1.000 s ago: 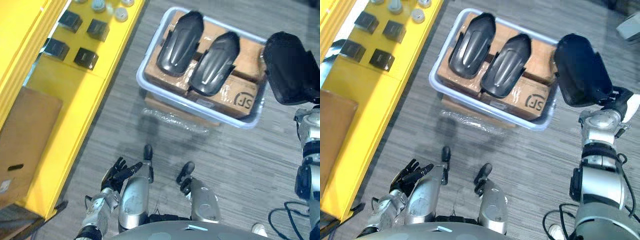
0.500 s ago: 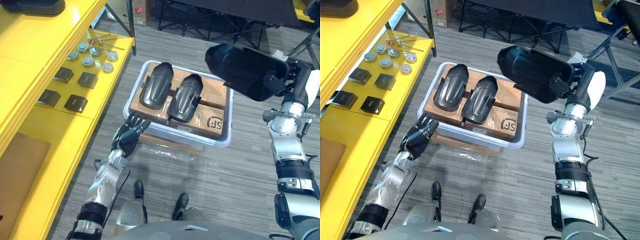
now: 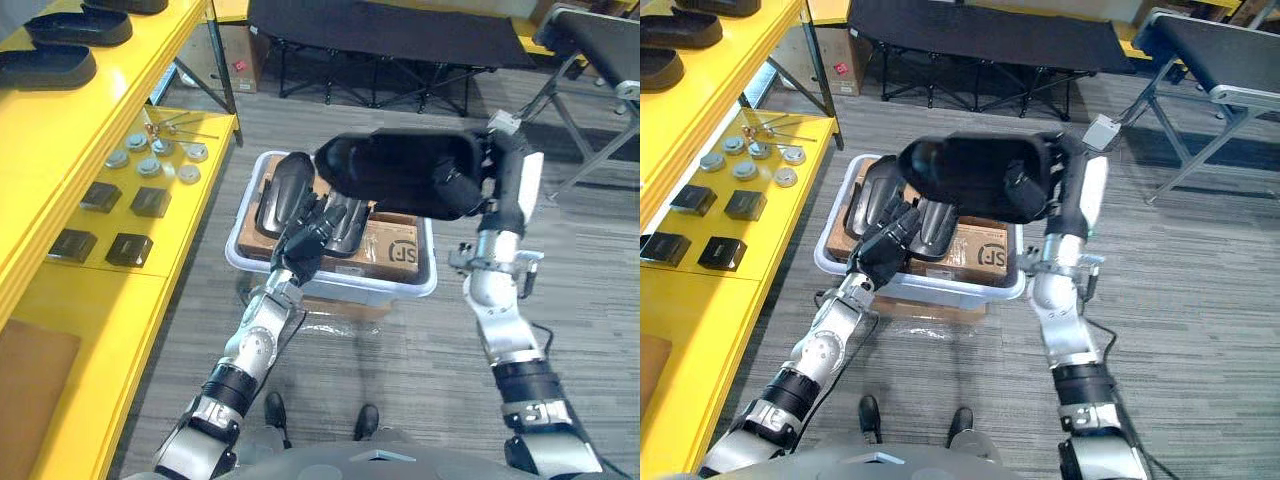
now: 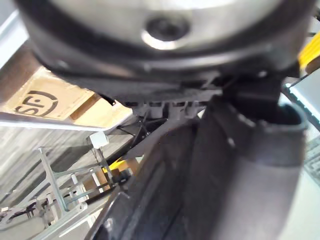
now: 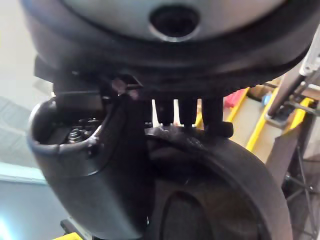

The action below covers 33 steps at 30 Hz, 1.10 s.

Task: Walk over and take three plastic housings, then place them on the shelf

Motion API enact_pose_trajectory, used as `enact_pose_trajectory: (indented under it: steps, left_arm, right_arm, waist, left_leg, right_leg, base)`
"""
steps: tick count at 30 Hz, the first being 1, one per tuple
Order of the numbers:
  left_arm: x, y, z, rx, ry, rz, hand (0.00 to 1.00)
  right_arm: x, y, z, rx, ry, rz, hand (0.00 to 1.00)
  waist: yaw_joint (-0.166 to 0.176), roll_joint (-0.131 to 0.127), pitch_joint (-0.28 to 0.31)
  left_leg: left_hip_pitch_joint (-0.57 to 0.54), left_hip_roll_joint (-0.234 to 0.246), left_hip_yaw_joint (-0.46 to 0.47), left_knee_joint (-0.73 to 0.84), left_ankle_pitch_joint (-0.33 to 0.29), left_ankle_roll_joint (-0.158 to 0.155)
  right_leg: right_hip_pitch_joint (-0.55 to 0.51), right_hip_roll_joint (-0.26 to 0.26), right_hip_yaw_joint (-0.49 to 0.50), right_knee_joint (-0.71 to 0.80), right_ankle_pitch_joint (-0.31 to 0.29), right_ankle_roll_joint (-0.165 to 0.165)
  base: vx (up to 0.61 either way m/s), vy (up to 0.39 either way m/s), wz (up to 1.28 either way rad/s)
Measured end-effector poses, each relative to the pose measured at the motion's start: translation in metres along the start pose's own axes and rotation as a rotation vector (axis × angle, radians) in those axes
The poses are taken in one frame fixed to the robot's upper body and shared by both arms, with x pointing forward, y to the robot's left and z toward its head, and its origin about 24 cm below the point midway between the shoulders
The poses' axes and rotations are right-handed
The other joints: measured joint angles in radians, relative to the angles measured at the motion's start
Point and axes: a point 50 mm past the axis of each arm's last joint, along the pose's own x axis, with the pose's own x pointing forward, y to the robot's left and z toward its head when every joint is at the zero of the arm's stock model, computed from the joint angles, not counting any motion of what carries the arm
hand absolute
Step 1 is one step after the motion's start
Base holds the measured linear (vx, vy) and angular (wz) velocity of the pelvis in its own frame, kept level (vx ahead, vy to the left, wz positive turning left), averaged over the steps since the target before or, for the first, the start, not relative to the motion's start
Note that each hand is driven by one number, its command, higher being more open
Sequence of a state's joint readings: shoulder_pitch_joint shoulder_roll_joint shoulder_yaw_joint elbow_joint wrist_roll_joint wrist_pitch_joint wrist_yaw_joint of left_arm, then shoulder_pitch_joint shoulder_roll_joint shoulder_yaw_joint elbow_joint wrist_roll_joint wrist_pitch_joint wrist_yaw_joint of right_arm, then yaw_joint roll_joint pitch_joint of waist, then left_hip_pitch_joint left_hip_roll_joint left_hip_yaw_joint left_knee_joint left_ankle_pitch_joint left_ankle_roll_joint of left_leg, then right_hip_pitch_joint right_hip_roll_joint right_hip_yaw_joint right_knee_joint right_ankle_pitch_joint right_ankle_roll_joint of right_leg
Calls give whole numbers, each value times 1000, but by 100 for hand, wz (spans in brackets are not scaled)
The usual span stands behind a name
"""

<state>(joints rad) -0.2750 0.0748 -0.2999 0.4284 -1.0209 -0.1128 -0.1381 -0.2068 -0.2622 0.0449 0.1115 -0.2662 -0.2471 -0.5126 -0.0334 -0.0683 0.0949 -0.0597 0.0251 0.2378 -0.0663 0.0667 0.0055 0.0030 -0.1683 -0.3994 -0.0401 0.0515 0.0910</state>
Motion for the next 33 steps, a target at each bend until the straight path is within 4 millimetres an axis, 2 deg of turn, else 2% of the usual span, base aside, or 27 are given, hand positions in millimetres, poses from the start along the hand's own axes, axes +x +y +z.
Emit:
enact_pose_trajectory:
  steps: [5,12,17,22,25,28,33]
  left_arm:
    - [0,3,-12,4,47,40,100]
    - [0,-6,-29,17,110,13,100]
    - [-3,3,-38,16,143,60,100]
    - [-4,4,-38,9,146,60,100]
    - [-4,2,-39,-82,142,19,100]
    - [-5,-2,-40,-296,131,-75,100]
    - [-7,-10,-39,-467,98,-219,100]
  right_arm:
    - [-9,12,3,50,10,-28,0]
    - [-14,20,25,159,-91,-86,0]
    - [-16,23,30,105,-151,-91,0]
    - [-17,23,31,98,-159,-120,0]
    - [-17,23,31,102,-157,-121,0]
    - [-17,23,30,104,-154,-122,0]
    - [-20,23,29,114,-148,-120,0]
  waist:
    - [-1,3,-2]
    - [-2,3,-23]
    - [-2,3,-42]
    - [1,3,-42]
    - [1,3,-42]
    - [1,3,-42]
    - [1,2,-43]
  left_leg:
    - [13,-3,11,-17,6,1]
    - [14,-3,16,-17,9,2]
    - [17,-3,15,-17,10,2]
    - [17,-3,12,-18,14,2]
    - [17,-3,10,-18,16,3]
    - [17,-3,8,-19,18,3]
    - [17,-3,6,-19,19,3]
  right_leg:
    - [-1,0,17,-4,6,-2]
    - [4,3,21,-22,18,-3]
    - [15,6,20,-38,28,-4]
    - [16,6,17,-38,29,-4]
    - [16,7,16,-38,30,-3]
    - [16,7,16,-38,30,-3]
    - [16,7,15,-38,30,-3]
  base:
    - [-40,29,-9]
    - [-7,7,-2]
    - [0,0,0]
    - [0,0,0]
    - [0,0,0]
    - [0,0,0]
    - [0,0,0]
